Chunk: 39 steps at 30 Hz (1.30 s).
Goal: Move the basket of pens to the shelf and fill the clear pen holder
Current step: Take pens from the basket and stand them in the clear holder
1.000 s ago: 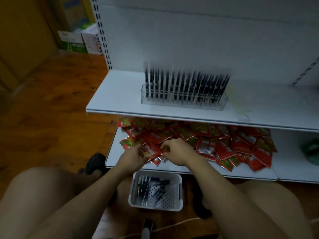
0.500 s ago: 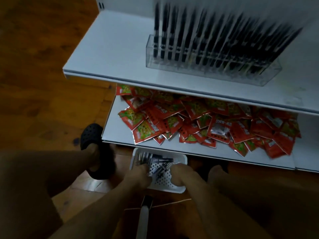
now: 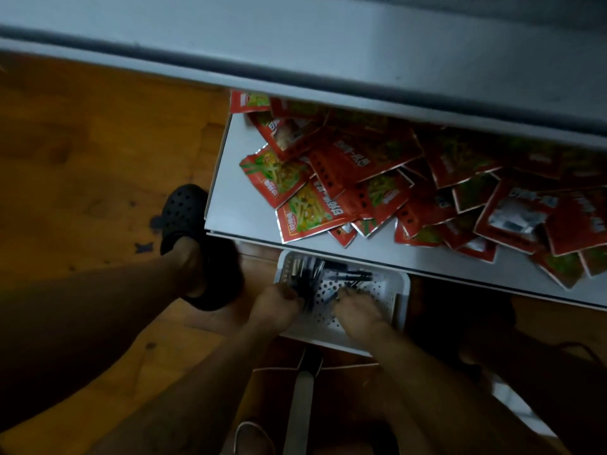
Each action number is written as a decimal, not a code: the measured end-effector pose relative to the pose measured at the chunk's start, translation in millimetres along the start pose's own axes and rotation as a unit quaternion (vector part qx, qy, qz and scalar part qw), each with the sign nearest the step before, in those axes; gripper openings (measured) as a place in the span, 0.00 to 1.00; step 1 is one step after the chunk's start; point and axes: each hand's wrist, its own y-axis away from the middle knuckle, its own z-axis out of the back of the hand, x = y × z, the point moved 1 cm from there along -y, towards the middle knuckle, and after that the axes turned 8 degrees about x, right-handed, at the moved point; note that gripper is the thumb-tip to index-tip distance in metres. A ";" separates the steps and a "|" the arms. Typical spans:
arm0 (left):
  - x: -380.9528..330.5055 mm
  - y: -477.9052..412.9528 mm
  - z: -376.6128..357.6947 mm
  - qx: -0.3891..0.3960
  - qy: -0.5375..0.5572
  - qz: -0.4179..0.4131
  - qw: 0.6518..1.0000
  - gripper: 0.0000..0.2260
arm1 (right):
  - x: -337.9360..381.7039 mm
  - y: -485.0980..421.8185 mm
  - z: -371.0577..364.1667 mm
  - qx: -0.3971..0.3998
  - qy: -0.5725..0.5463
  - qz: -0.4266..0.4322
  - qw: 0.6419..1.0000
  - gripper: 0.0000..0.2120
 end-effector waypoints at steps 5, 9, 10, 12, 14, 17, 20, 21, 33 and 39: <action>-24.3 -3.7 -5.8 0.040 0.010 -0.046 0.998 0.05 | -4.4 -8.3 -12.1 -0.015 0.015 0.016 1.000 0.15; -39.7 3.0 5.9 0.029 0.028 -0.061 0.997 0.03 | -7.4 10.8 -4.3 -0.064 -0.056 0.002 0.996 0.18; -43.7 7.1 10.6 0.021 0.034 -0.066 0.997 0.03 | -7.2 18.9 1.5 -0.075 -0.091 -0.005 0.993 0.18; -51.8 18.9 19.9 0.003 0.031 -0.079 0.996 0.04 | -6.1 38.5 15.0 -0.096 -0.181 -0.018 0.979 0.17; -60.3 33.5 29.1 -0.014 0.015 -0.101 0.995 0.05 | -5.9 63.8 32.3 -0.146 -0.282 -0.034 0.948 0.16; -78.5 64.4 43.9 -0.022 -0.010 -0.135 0.991 0.09 | -4.4 105.0 62.7 -0.247 -0.375 -0.036 0.893 0.16; -105.1 104.0 59.7 -0.050 -0.073 -0.190 0.978 0.11 | -4.7 145.9 93.6 -0.343 -0.418 -0.021 0.841 0.09; -115.1 118.8 64.6 -0.056 -0.080 -0.214 0.972 0.09 | -5.6 160.3 103.9 -0.364 -0.432 -0.011 0.825 0.06; -189.9 258.2 133.4 -0.136 -0.082 -0.355 0.921 0.09 | -8.6 331.9 208.9 -0.525 -0.386 0.051 0.757 0.24; -215.0 263.3 170.2 -0.216 0.023 -0.394 0.893 0.10 | -15.1 362.0 265.3 -0.693 -0.372 0.086 0.611 0.23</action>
